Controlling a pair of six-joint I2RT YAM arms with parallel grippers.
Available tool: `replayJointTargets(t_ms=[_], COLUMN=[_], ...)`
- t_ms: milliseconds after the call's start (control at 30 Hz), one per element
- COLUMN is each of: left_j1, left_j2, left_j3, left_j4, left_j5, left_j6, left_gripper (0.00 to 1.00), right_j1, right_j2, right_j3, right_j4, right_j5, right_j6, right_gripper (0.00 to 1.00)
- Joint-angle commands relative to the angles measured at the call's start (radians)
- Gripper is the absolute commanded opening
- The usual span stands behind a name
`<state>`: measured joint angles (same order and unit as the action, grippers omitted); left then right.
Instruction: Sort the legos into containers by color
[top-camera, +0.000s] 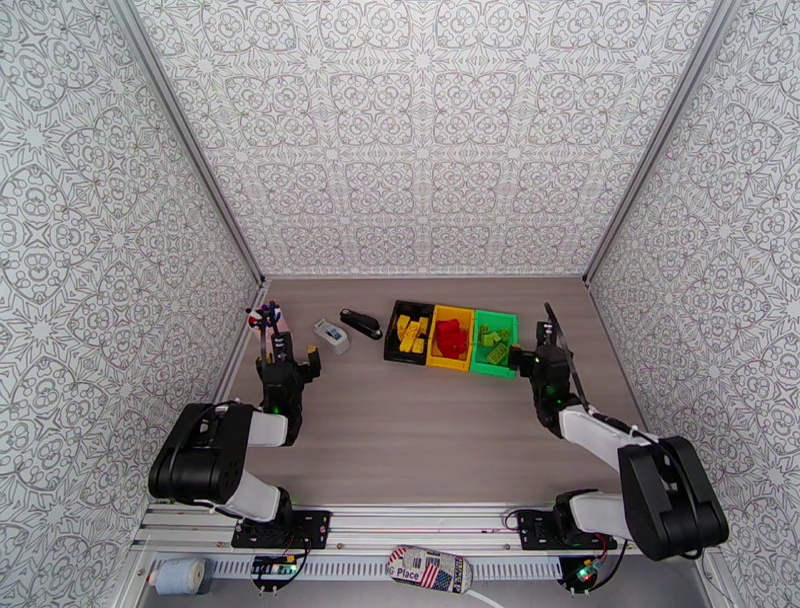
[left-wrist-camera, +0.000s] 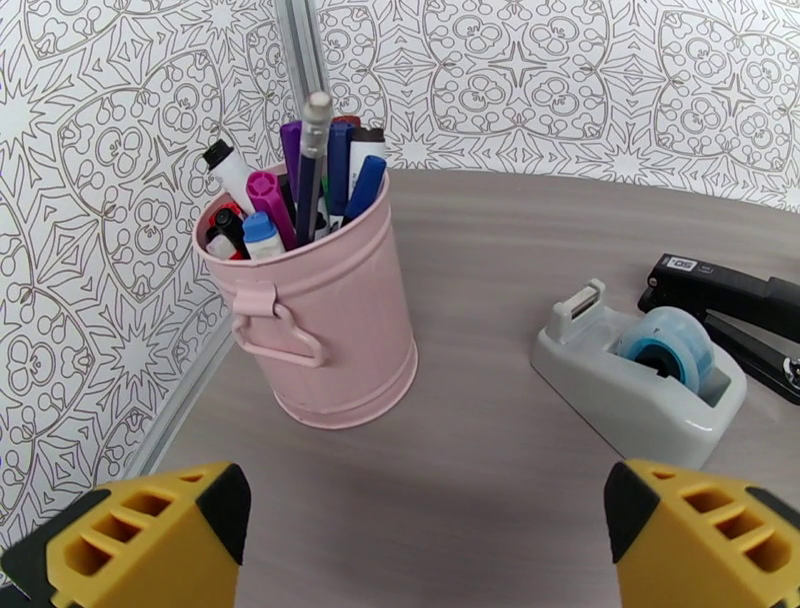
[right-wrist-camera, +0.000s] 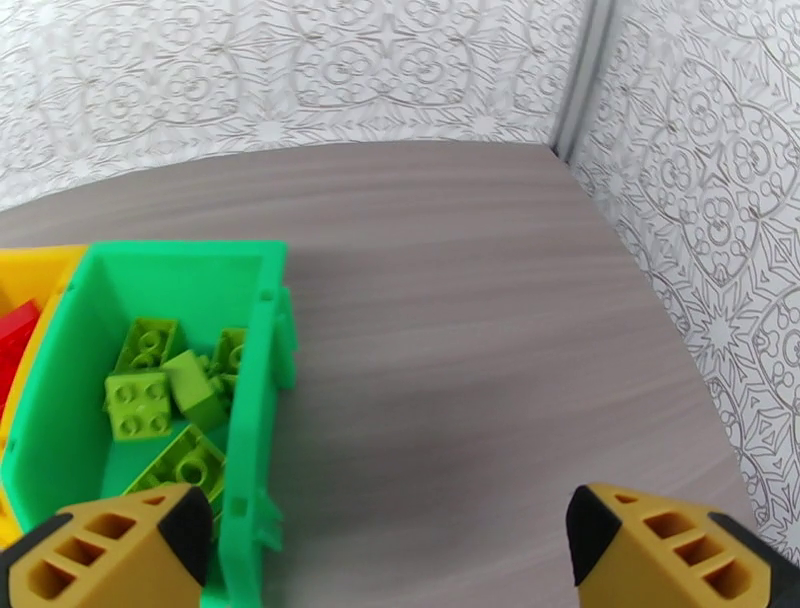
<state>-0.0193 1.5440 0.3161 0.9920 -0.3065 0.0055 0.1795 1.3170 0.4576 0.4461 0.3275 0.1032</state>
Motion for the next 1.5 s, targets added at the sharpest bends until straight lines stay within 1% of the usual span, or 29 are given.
replayJointTargets(t_ms=[0, 33, 100, 167, 333, 400, 600, 667, 767, 833, 900, 933, 1000, 1167, 1267, 1333, 1367, 1400, 1467], left_j1=[-0.001, -0.001, -0.001, -0.001, -0.003, -0.005, -0.007, -0.006, -0.007, -0.007, -0.006, -0.006, -0.007, -0.006, -0.007, -0.007, -0.009, -0.009, -0.011], left_j2=[0.008, 0.010, 0.008, 0.008, 0.009, 0.010, 0.010, 0.010, 0.009, 0.010, 0.010, 0.010, 0.009, 0.008, 0.010, 0.010, 0.010, 0.010, 0.010], left_j3=[0.014, 0.015, 0.015, 0.015, 0.012, 0.012, 0.011, 0.010, 0.011, 0.011, 0.011, 0.010, 0.010, 0.010, 0.009, 0.007, 0.006, 0.003, 0.001], left_j4=[0.025, 0.023, 0.022, 0.025, 0.029, 0.031, 0.032, 0.032, 0.032, 0.032, 0.031, 0.032, 0.033, 0.032, 0.036, 0.041, 0.043, 0.046, 0.053], left_j5=[0.024, 0.024, 0.023, 0.021, 0.018, 0.017, 0.017, 0.015, 0.015, 0.015, 0.016, 0.017, 0.017, 0.016, 0.015, 0.014, 0.014, 0.012, 0.010], left_j6=[0.022, 0.022, 0.022, 0.022, 0.024, 0.025, 0.025, 0.027, 0.027, 0.027, 0.026, 0.027, 0.026, 0.027, 0.028, 0.028, 0.028, 0.029, 0.030], left_gripper=[0.99, 0.99, 0.99, 0.99, 0.99, 0.99, 0.99, 0.99, 0.99, 0.99, 0.99, 0.99, 0.99, 1.00, 0.99, 0.99, 0.99, 0.99, 0.99], right_j1=[-0.006, -0.008, -0.010, -0.013, -0.031, -0.030, -0.034, -0.055, -0.125, -0.179, -0.211, -0.213, -0.212, -0.219, -0.224, -0.235, -0.240, -0.238, -0.237], right_j2=[0.001, 0.016, 0.040, 0.036, -0.039, -0.050, -0.014, -0.006, -0.006, -0.014, -0.017, -0.014, -0.005, 0.002, 0.030, 0.094, 0.118, 0.129, 0.158], right_j3=[-0.037, -0.034, 0.000, -0.004, -0.106, -0.122, -0.077, -0.064, -0.064, -0.076, -0.086, -0.089, -0.091, -0.085, -0.081, -0.100, -0.103, -0.088, -0.061], right_j4=[0.120, 0.137, 0.098, 0.103, 0.216, 0.237, 0.185, 0.170, 0.166, 0.176, 0.190, 0.208, 0.235, 0.232, 0.270, 0.371, 0.415, 0.389, 0.377], right_j5=[-0.046, -0.045, -0.046, -0.064, -0.122, -0.159, -0.216, -0.239, -0.287, -0.286, -0.283, -0.279, -0.317, -0.319, -0.328, -0.330, -0.359, -0.404, -0.420], right_j6=[-0.027, -0.027, -0.025, -0.029, -0.031, -0.050, -0.064, -0.050, 0.013, 0.066, 0.073, 0.048, 0.015, 0.024, -0.005, -0.004, -0.006, -0.035, -0.044], right_gripper=[0.99, 0.99, 0.99, 0.99, 0.99, 0.99, 0.99, 0.99, 0.99, 0.99, 0.99, 0.99, 0.99, 0.99, 0.99, 0.99, 0.99, 0.99, 0.99])
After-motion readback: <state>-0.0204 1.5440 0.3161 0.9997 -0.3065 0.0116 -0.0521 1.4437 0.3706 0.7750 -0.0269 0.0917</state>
